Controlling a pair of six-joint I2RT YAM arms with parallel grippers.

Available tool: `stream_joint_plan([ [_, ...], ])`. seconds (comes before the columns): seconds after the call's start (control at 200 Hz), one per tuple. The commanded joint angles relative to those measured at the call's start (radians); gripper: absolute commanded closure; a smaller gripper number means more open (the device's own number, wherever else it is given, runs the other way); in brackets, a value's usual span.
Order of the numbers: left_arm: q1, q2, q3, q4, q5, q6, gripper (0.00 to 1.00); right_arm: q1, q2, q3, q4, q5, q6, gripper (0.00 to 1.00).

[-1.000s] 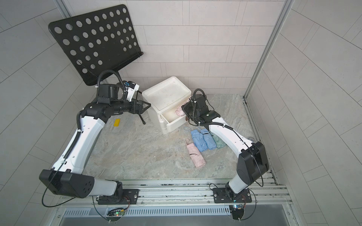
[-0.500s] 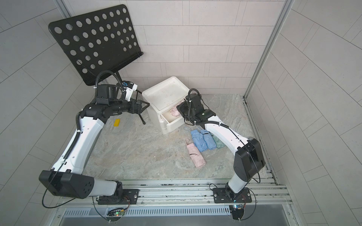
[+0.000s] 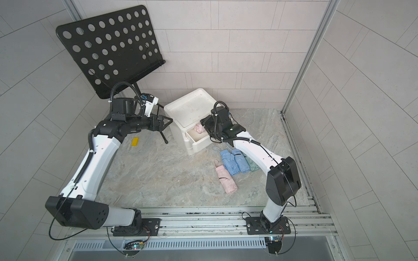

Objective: Place the umbrella in the drawer by color
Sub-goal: Place the umbrella in the drawer.

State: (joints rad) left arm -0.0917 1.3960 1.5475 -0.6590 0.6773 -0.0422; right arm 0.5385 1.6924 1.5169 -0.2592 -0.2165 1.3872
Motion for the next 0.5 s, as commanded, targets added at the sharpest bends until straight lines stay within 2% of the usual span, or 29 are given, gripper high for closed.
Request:
stream_joint_plan([
  [0.0, 0.008, -0.03, -0.007, 0.025, 0.016, -0.01, 0.15, 0.003, 0.0, 0.051, 0.019, 0.005, 0.013, 0.34],
  [0.265, 0.009, -0.028, -0.012, 0.03, 0.025, -0.018, 0.15, 0.003, -0.023, 0.065, -0.025, 0.02, -0.003, 0.22],
  [0.495, 0.009, -0.025, -0.012, 0.035, 0.03, -0.023, 0.15, 0.025, -0.033, 0.065, -0.038, -0.005, -0.001, 0.22],
])
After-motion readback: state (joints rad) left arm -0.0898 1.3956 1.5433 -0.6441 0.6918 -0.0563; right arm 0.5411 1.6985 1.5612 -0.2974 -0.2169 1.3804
